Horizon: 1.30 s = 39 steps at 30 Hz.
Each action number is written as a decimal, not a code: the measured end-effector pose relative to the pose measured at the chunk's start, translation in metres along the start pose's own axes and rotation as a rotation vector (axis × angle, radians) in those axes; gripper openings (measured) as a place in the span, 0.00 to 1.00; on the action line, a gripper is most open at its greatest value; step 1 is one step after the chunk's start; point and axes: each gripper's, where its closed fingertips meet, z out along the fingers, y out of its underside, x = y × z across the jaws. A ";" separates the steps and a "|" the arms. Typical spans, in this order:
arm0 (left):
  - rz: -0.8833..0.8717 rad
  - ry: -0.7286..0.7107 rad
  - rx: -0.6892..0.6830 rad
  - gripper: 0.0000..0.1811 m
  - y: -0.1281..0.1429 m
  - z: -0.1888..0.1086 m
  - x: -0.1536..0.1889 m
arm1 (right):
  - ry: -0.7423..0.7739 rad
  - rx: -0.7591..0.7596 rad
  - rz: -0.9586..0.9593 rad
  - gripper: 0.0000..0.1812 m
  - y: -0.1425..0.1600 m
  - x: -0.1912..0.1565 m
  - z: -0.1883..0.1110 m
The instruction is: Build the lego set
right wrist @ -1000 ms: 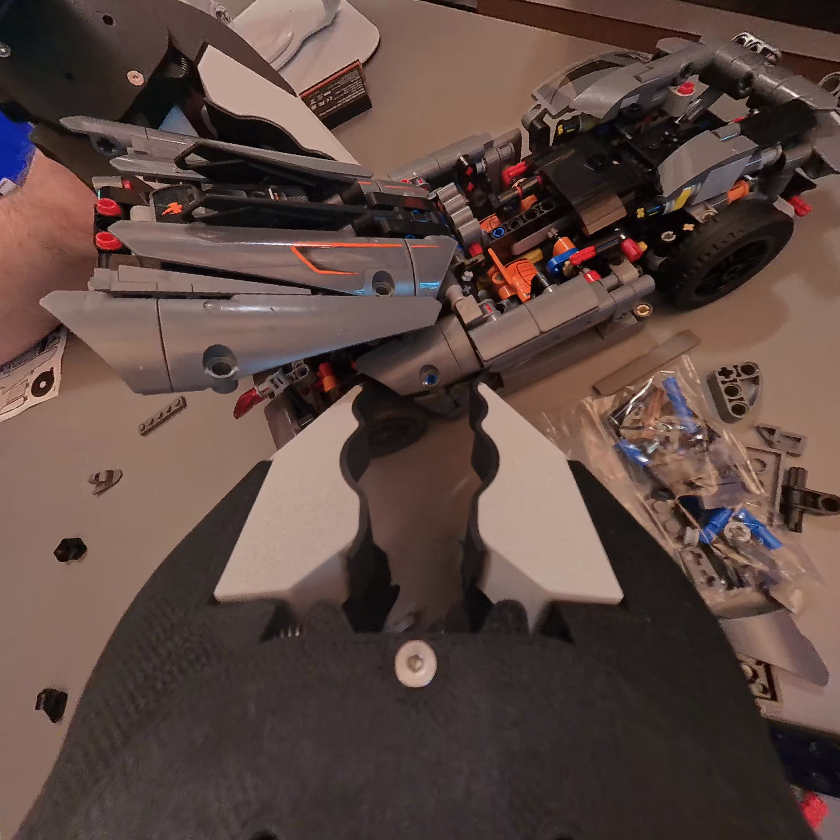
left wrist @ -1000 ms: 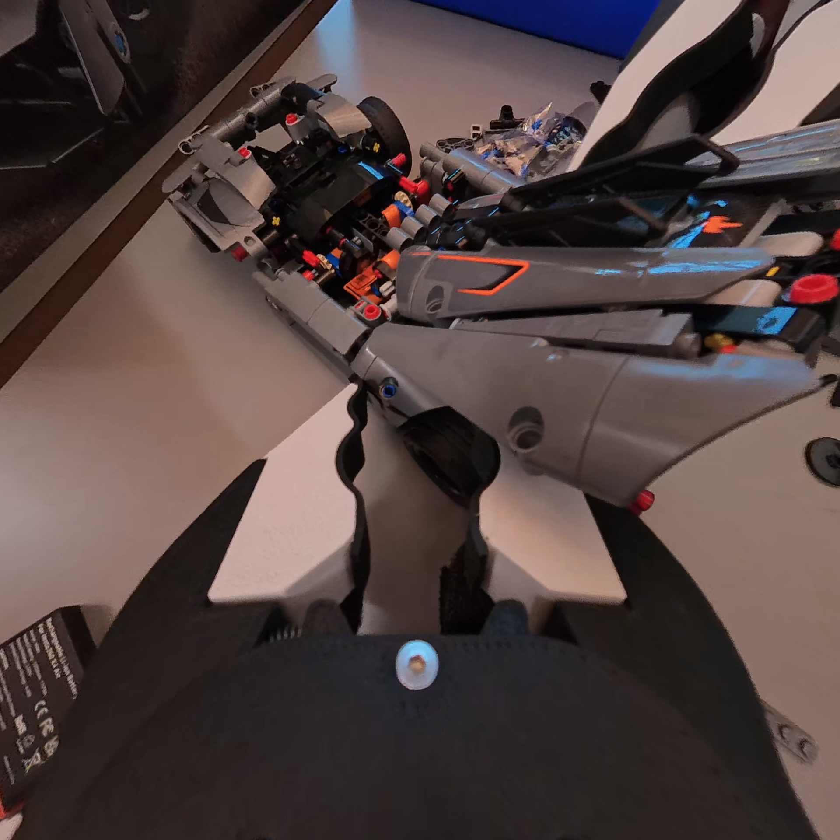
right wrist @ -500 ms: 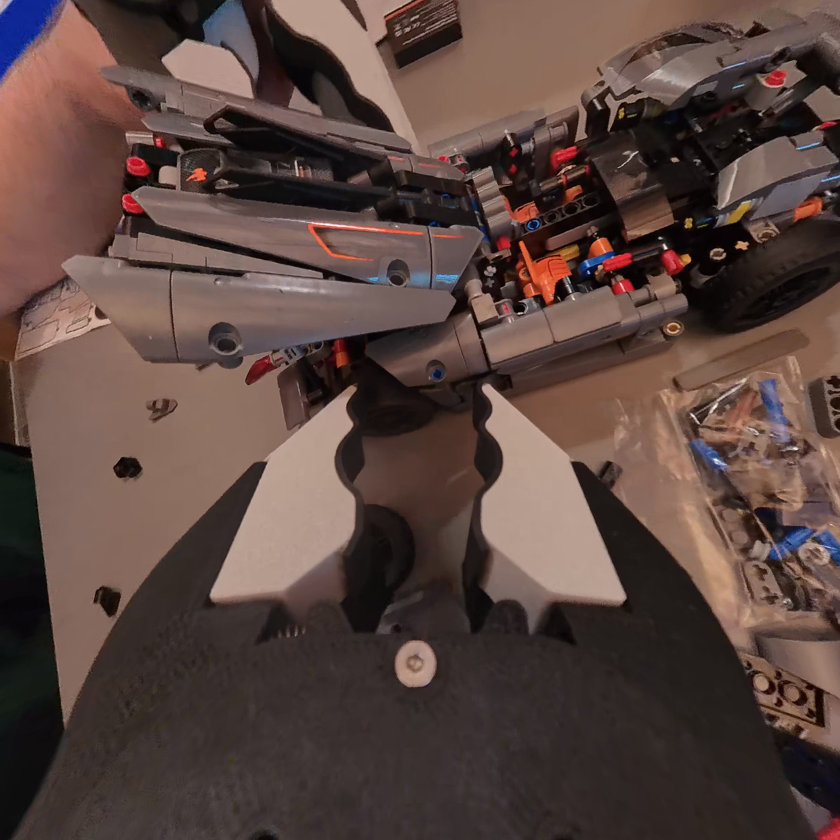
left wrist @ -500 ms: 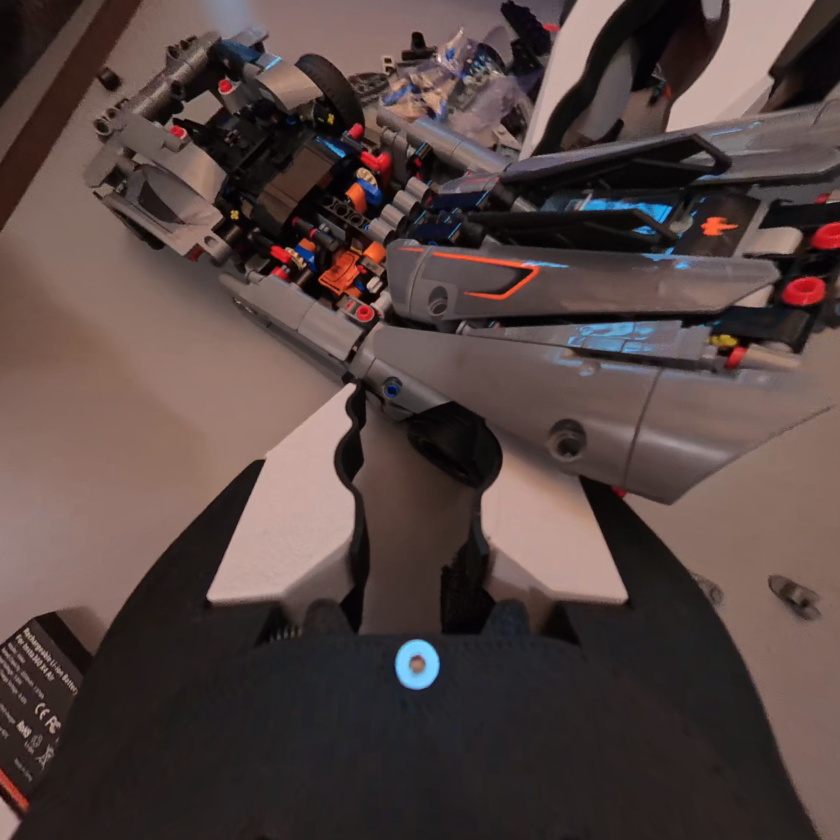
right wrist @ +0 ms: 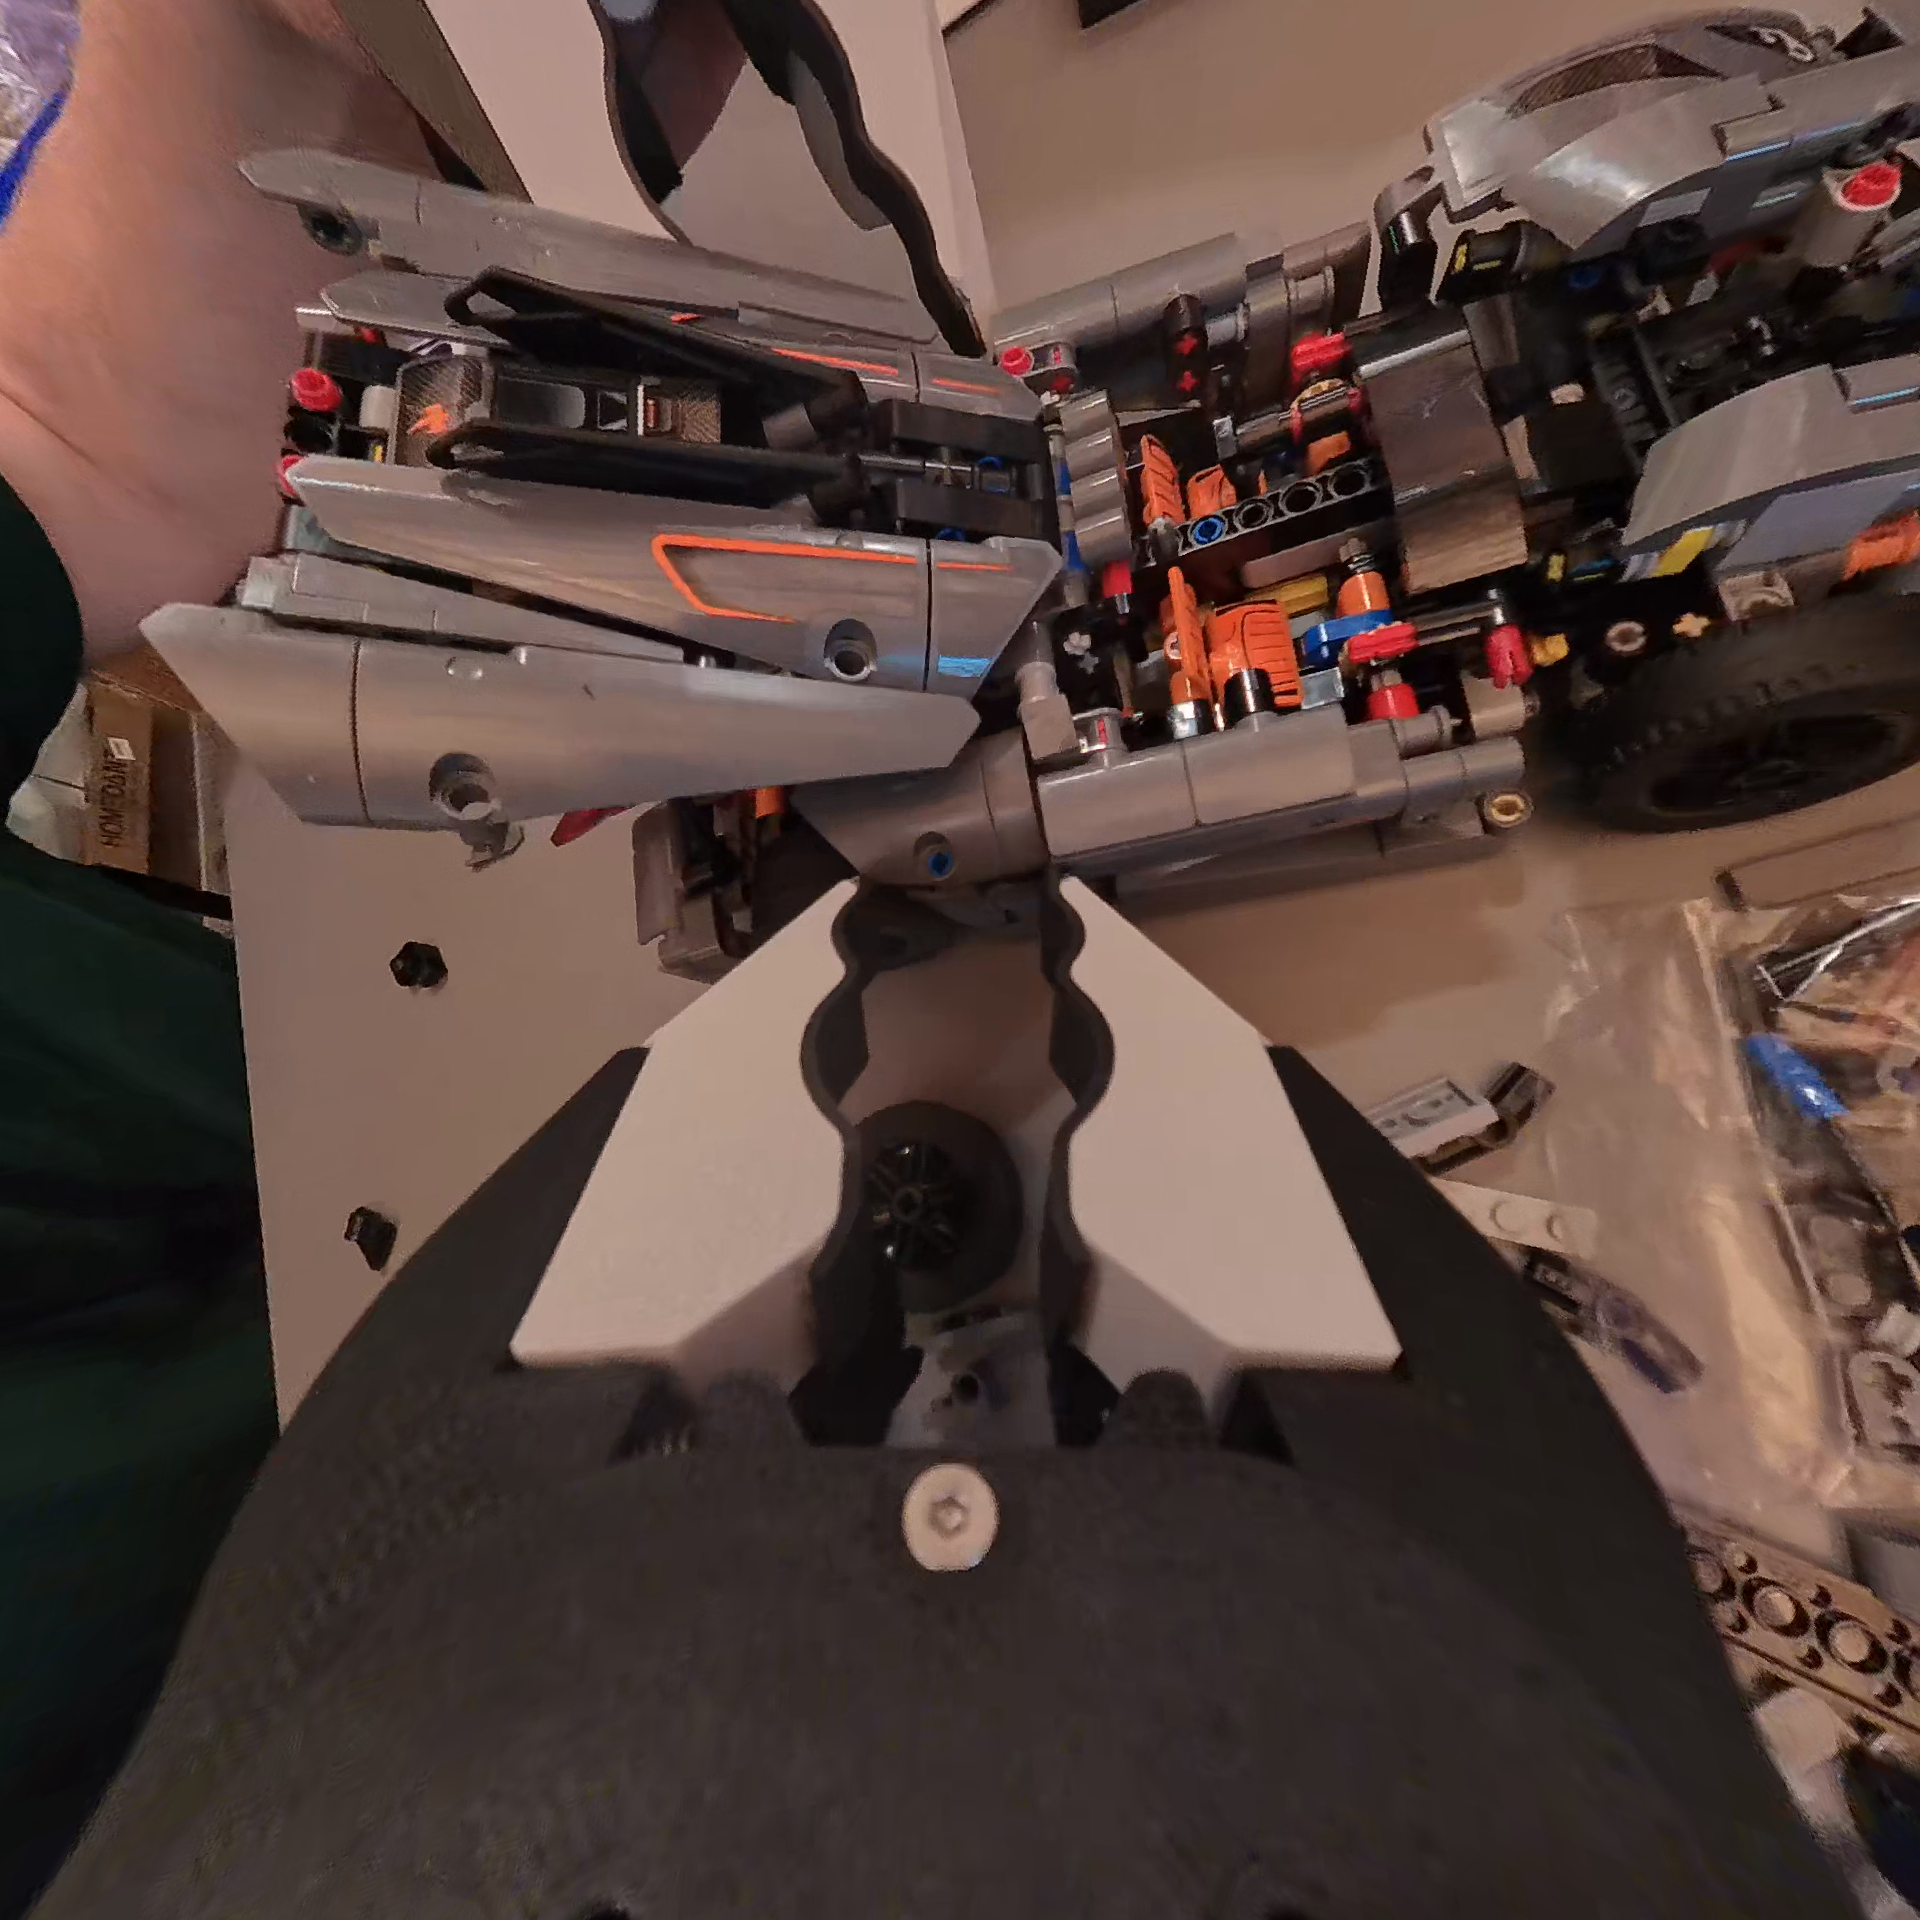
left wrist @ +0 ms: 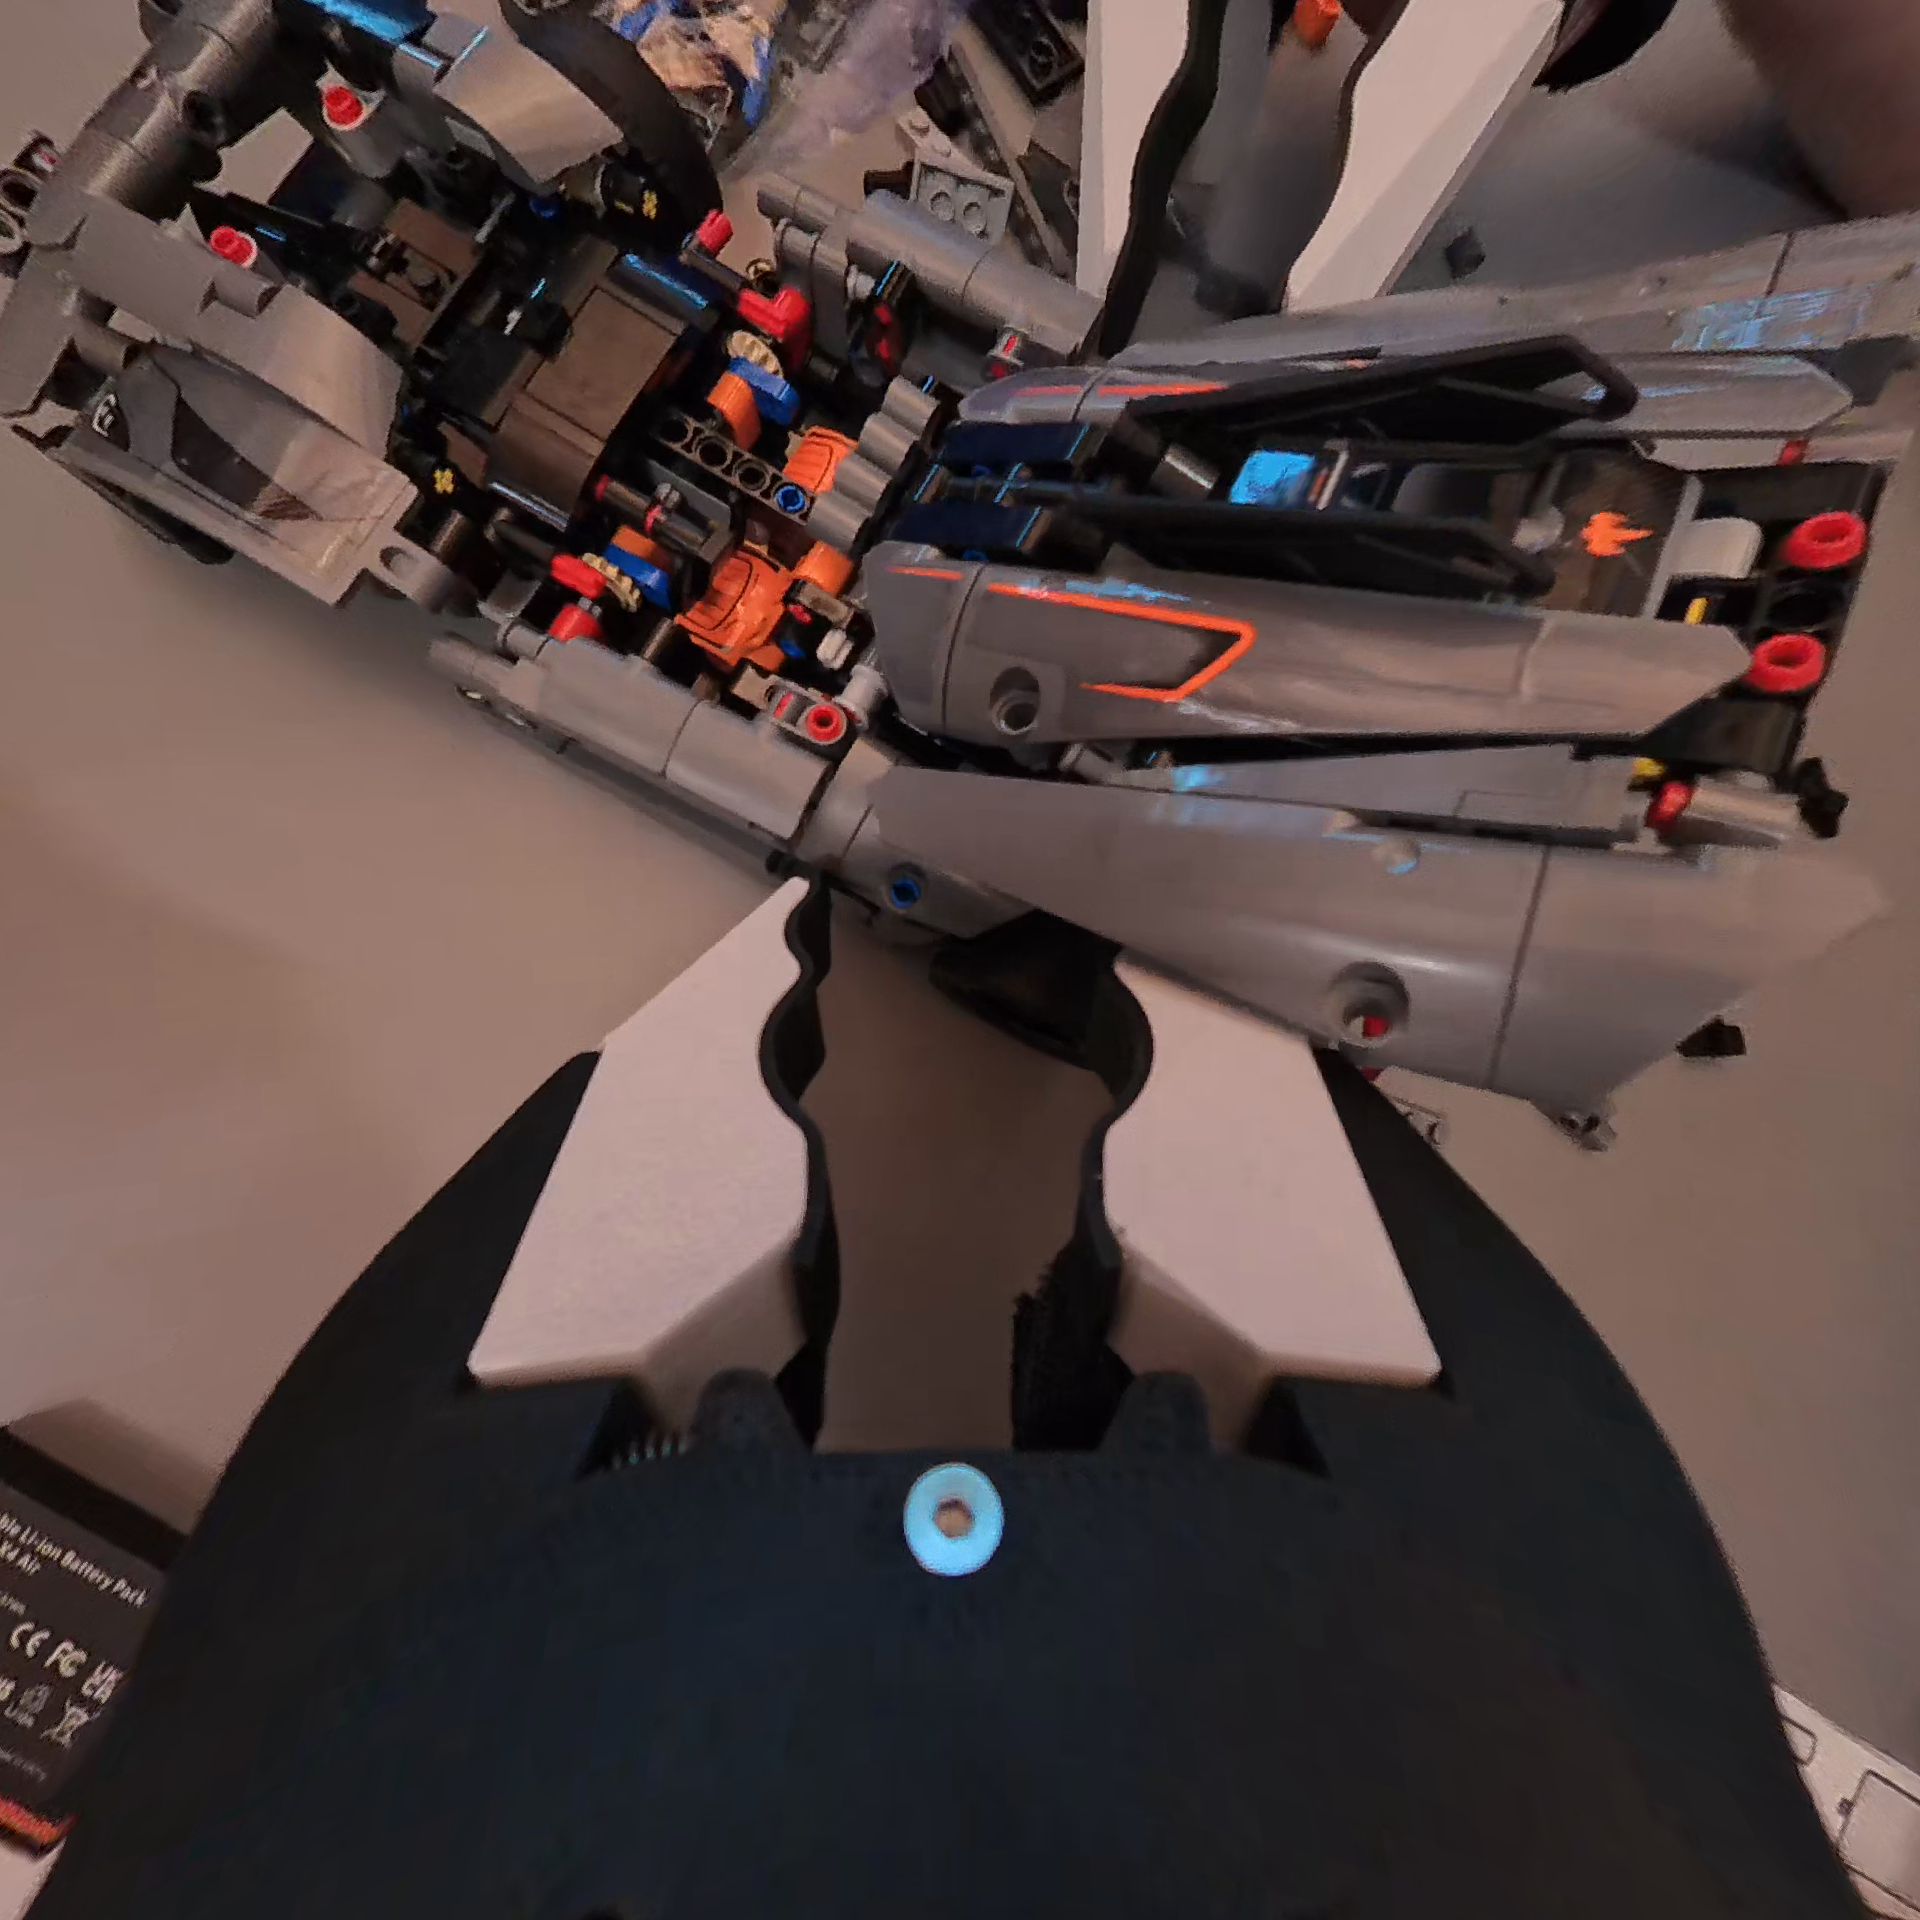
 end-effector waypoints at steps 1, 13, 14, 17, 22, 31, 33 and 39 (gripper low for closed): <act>-0.007 0.010 0.002 0.26 0.000 -0.001 0.000 | 0.009 -0.005 0.000 0.18 0.000 0.001 -0.001; -0.030 0.028 0.059 0.22 -0.005 -0.006 -0.004 | 0.141 0.022 -0.042 0.17 -0.007 0.013 -0.010; -0.030 0.031 0.056 0.22 -0.005 -0.007 -0.003 | 0.152 0.014 -0.046 0.17 -0.006 0.014 -0.010; -0.016 0.023 0.039 0.18 -0.004 -0.012 -0.003 | 0.154 0.018 -0.077 0.17 -0.008 0.010 -0.009; -0.010 0.028 0.085 0.17 -0.009 -0.013 -0.004 | 0.146 0.024 -0.076 0.17 -0.008 0.010 -0.006; -0.004 0.103 0.018 0.14 0.001 -0.017 0.011 | 0.087 -0.020 -0.118 0.13 -0.001 -0.004 -0.002; 0.000 0.137 -0.006 0.13 0.006 -0.019 0.019 | 0.049 -0.042 -0.128 0.12 0.002 -0.012 0.000; 0.001 0.161 -0.046 0.08 0.012 -0.021 0.026 | -0.006 -0.092 -0.145 0.12 0.008 -0.025 0.005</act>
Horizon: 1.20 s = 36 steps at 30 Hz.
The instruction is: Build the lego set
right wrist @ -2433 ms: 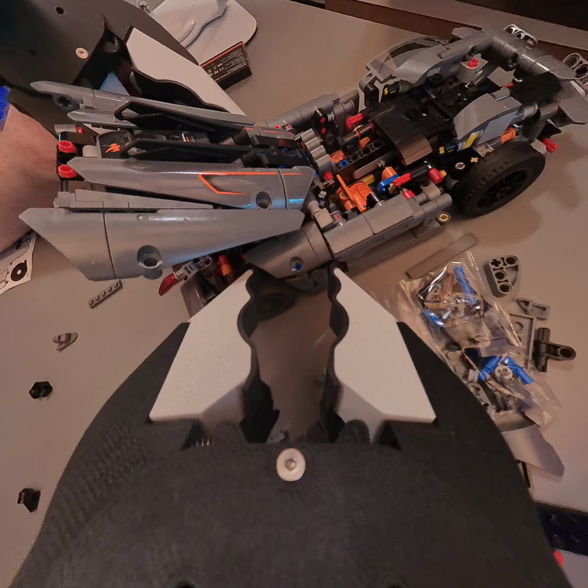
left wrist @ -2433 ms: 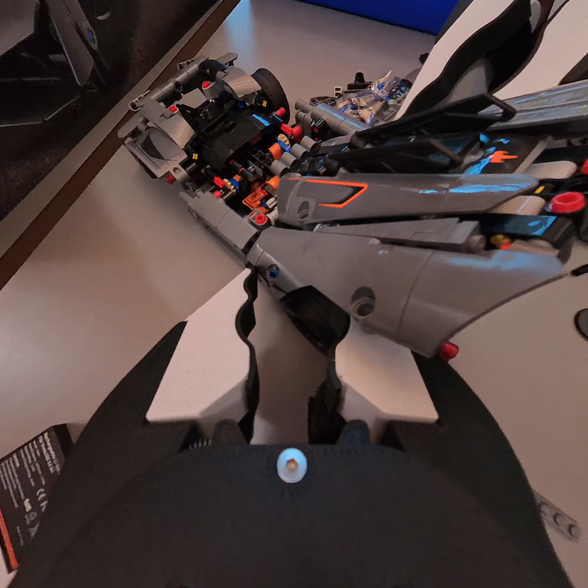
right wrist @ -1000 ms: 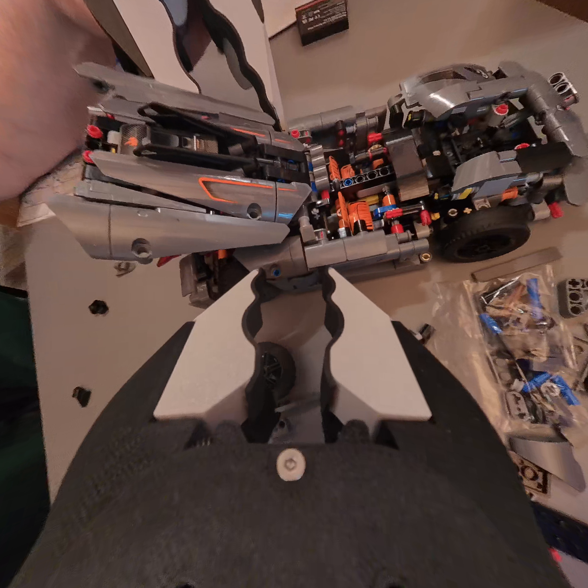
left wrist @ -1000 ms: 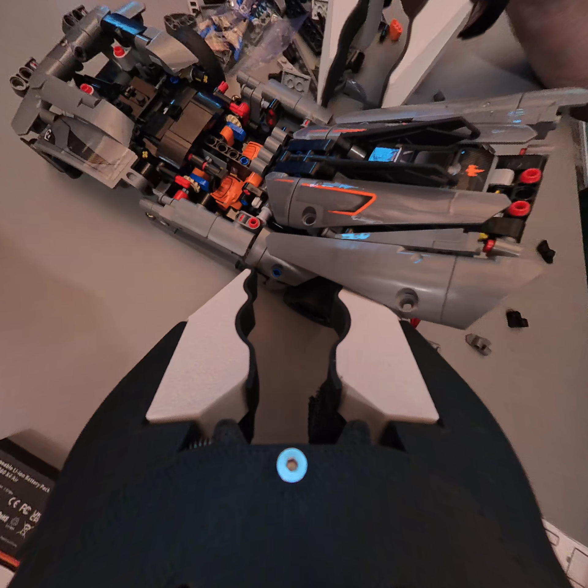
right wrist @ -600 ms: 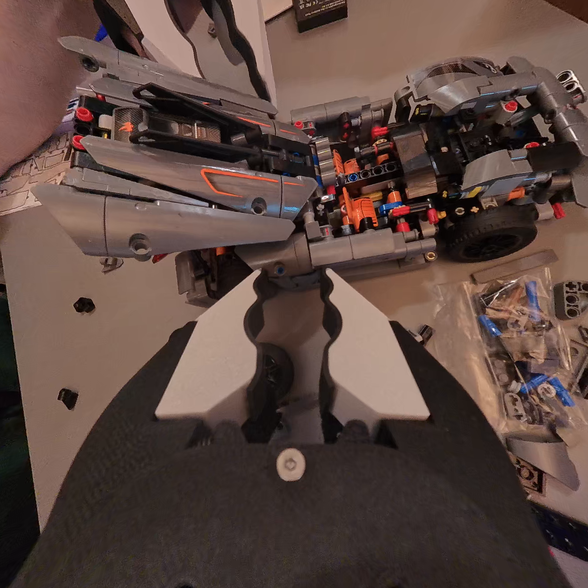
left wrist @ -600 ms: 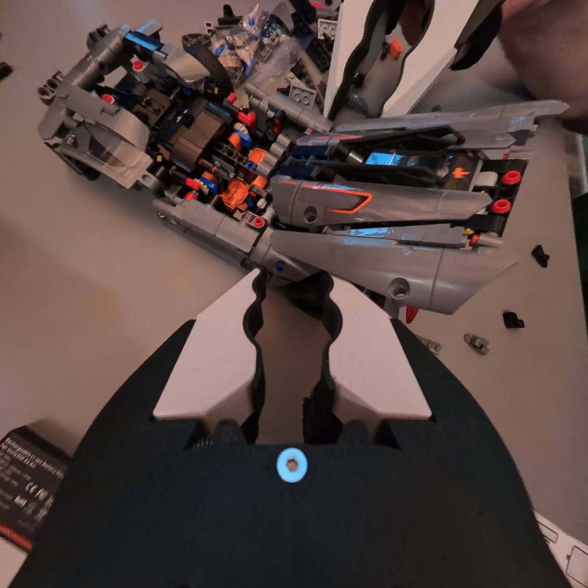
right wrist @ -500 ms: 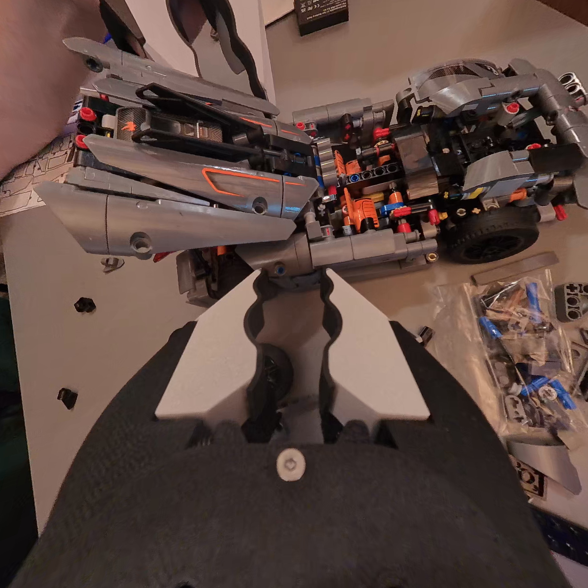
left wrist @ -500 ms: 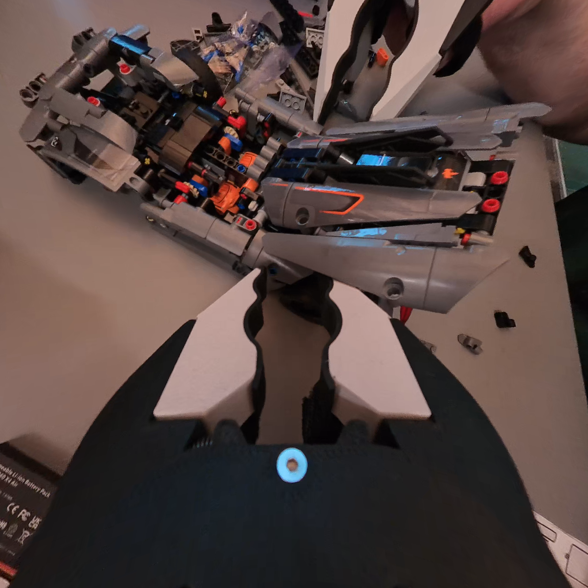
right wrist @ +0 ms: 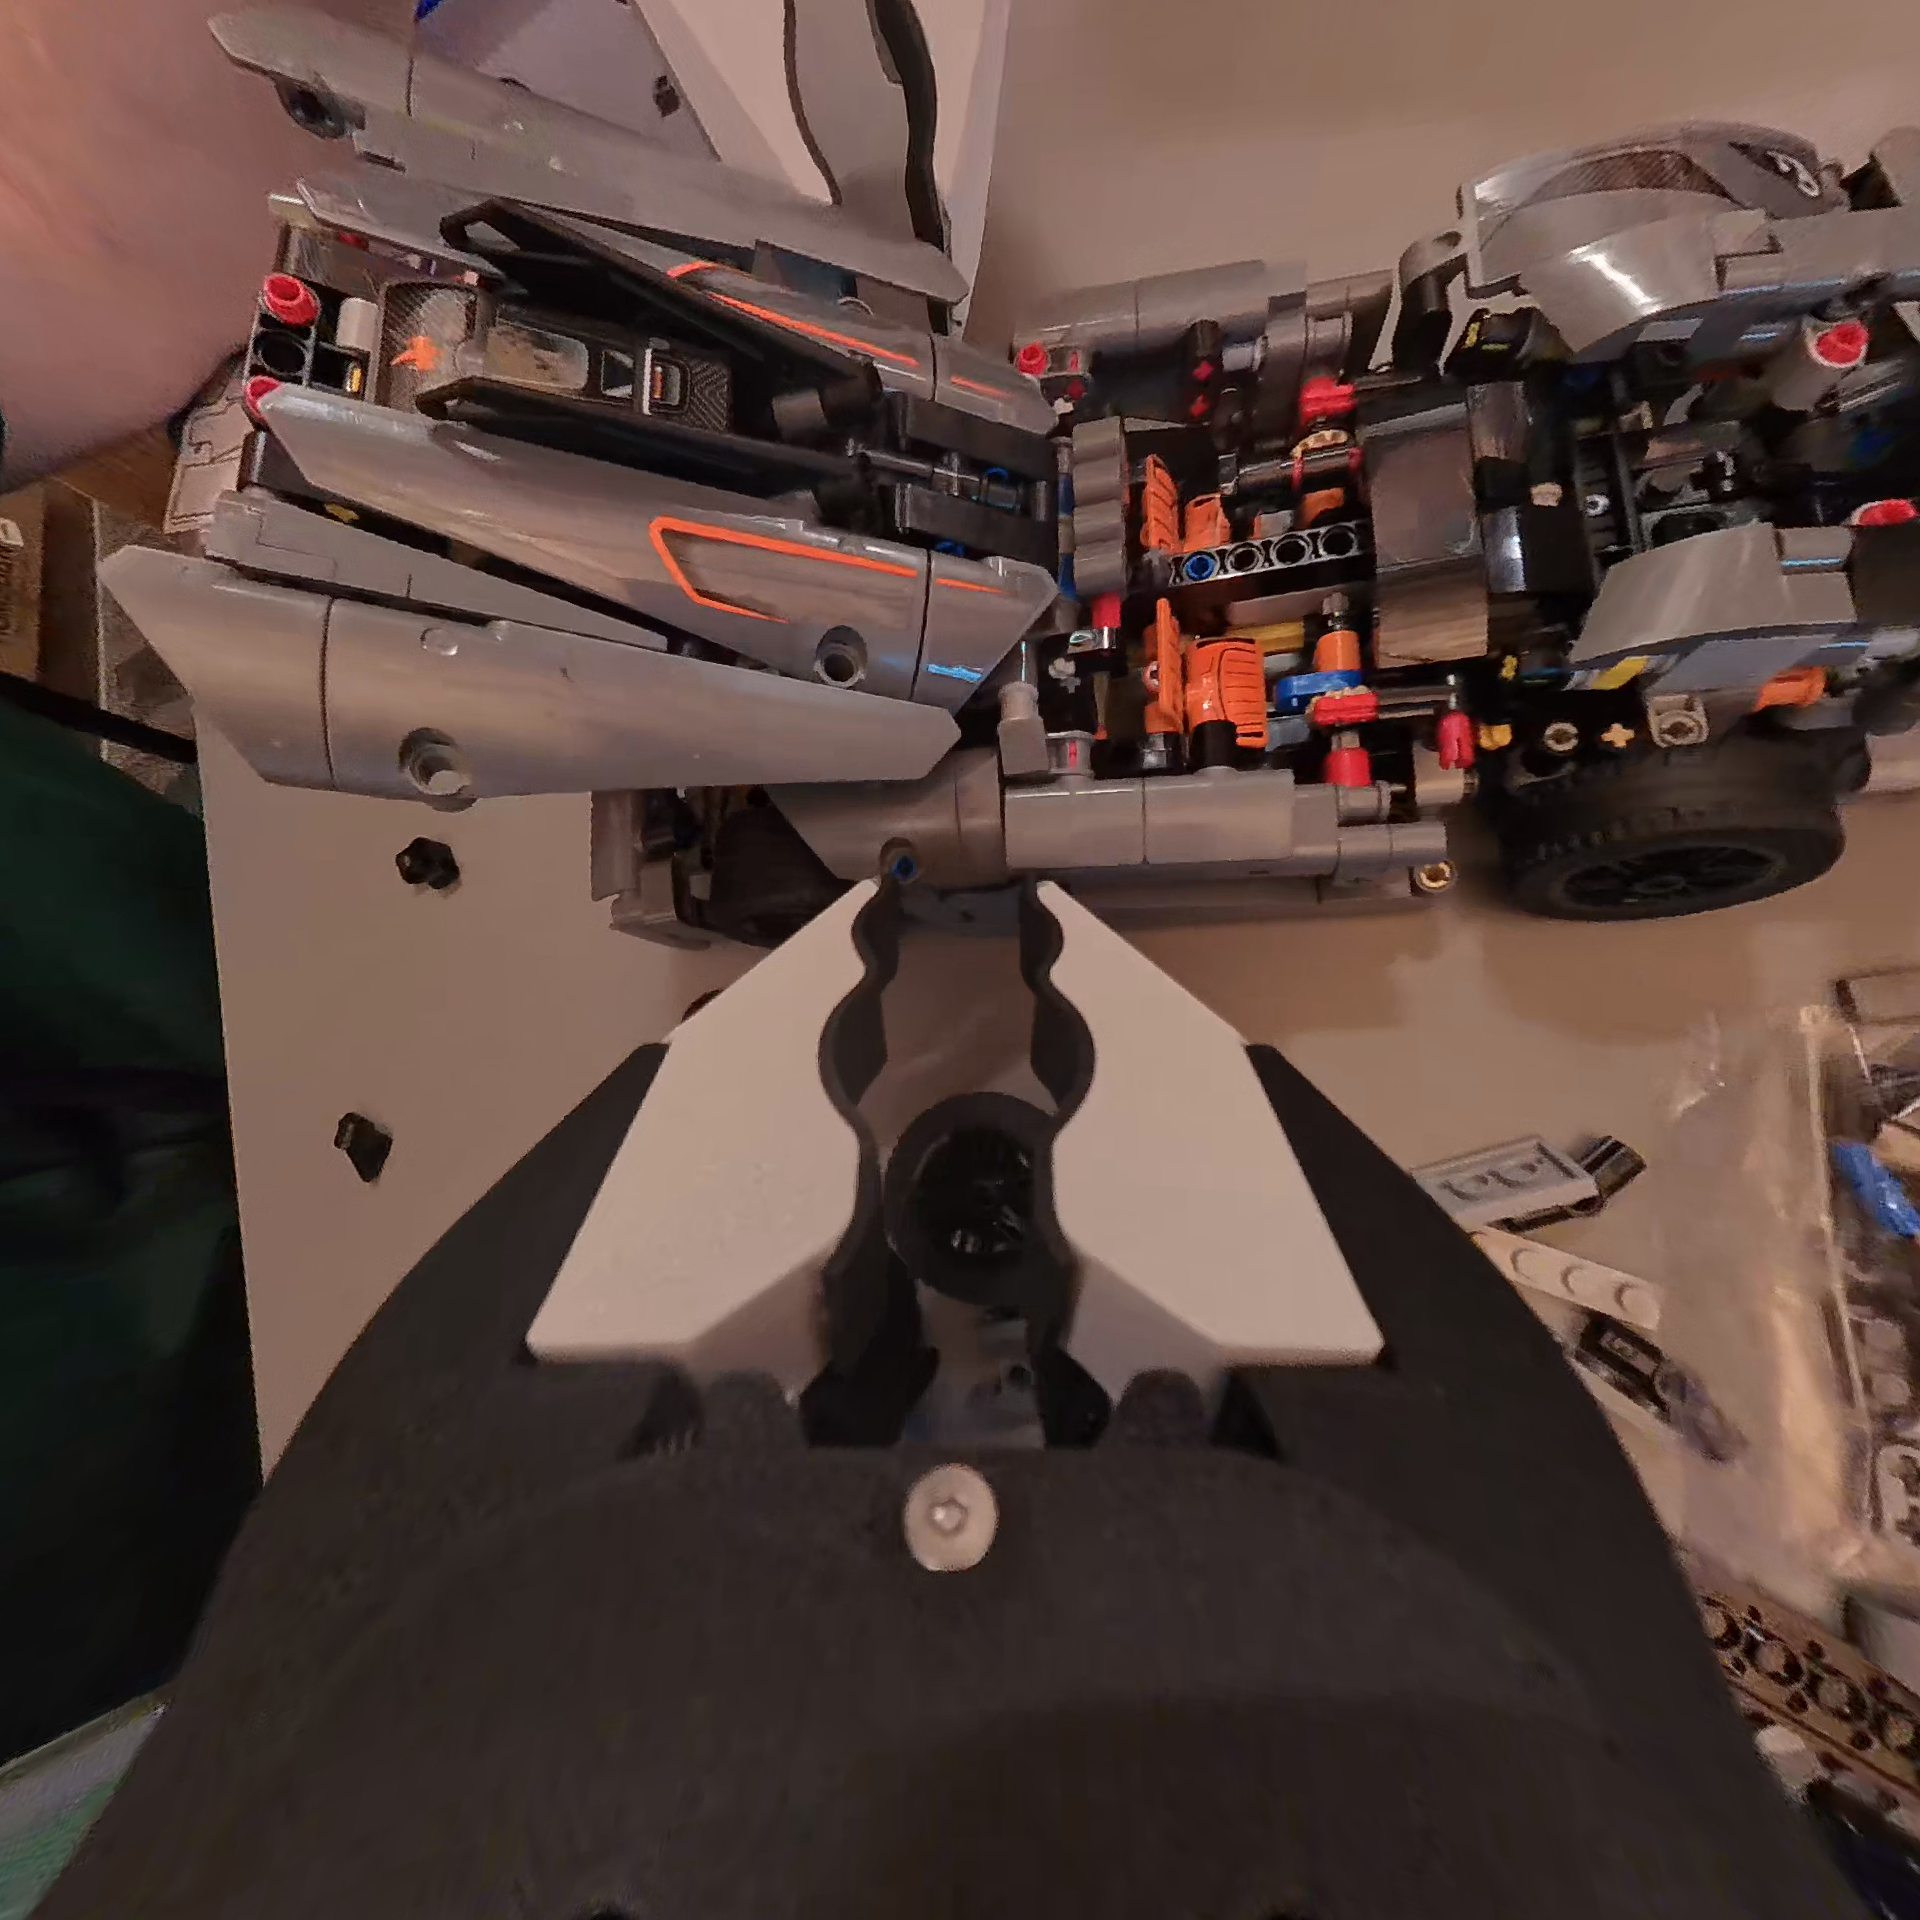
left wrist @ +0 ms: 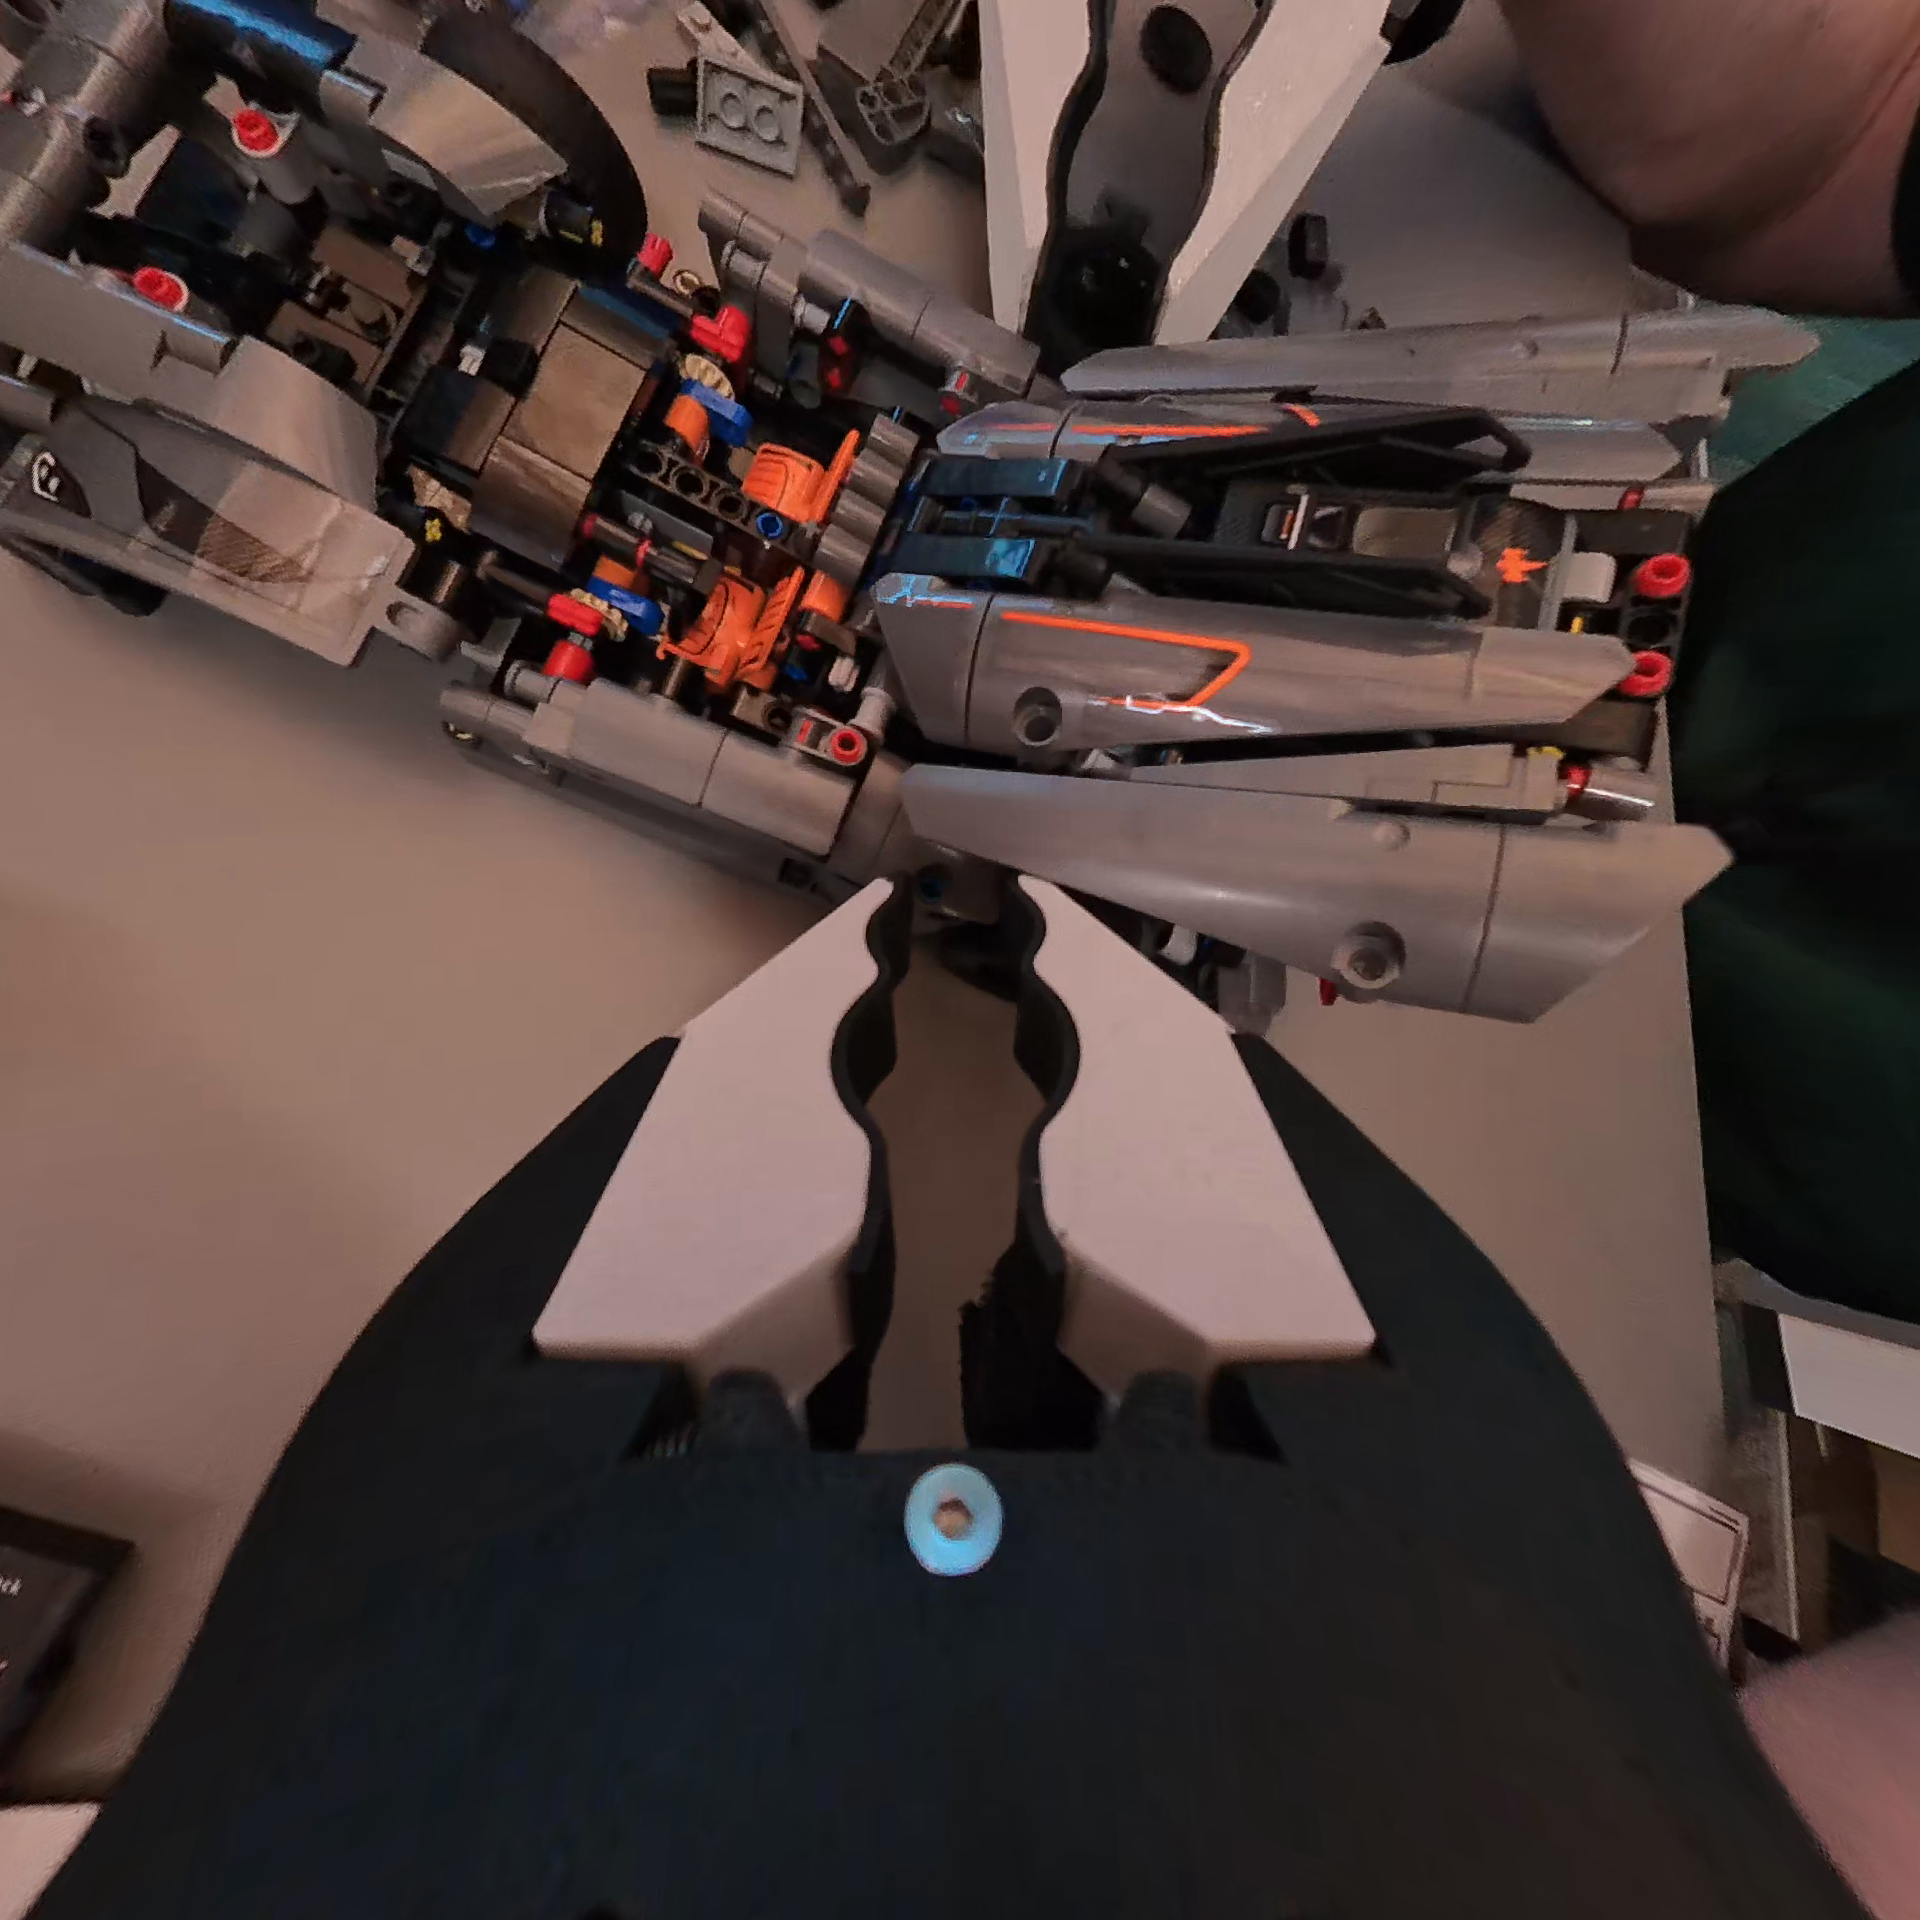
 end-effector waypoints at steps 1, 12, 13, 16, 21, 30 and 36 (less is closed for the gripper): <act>-0.004 -0.005 0.008 0.08 -0.001 0.000 -0.002 | 0.005 0.004 0.002 0.12 0.000 0.001 0.000; -0.033 -0.153 0.153 0.03 -0.026 0.001 -0.037 | 0.127 0.088 0.041 0.11 -0.008 0.032 -0.010; -0.032 -0.172 0.167 0.02 -0.028 0.001 -0.041 | 0.141 0.098 0.043 0.11 -0.009 0.035 -0.011; -0.037 -0.235 0.211 0.01 -0.036 0.001 -0.053 | 0.185 0.128 0.053 0.10 -0.012 0.045 -0.014; -0.012 -0.245 0.197 0.00 -0.036 0.002 -0.052 | 0.175 0.136 0.049 0.10 -0.012 0.045 -0.014; 0.032 -0.121 0.110 0.00 -0.030 0.007 -0.022 | 0.105 0.068 -0.017 0.10 -0.007 0.026 -0.008; 0.035 -0.073 0.059 0.00 -0.023 0.007 -0.009 | 0.053 0.038 -0.051 0.08 -0.004 0.014 -0.005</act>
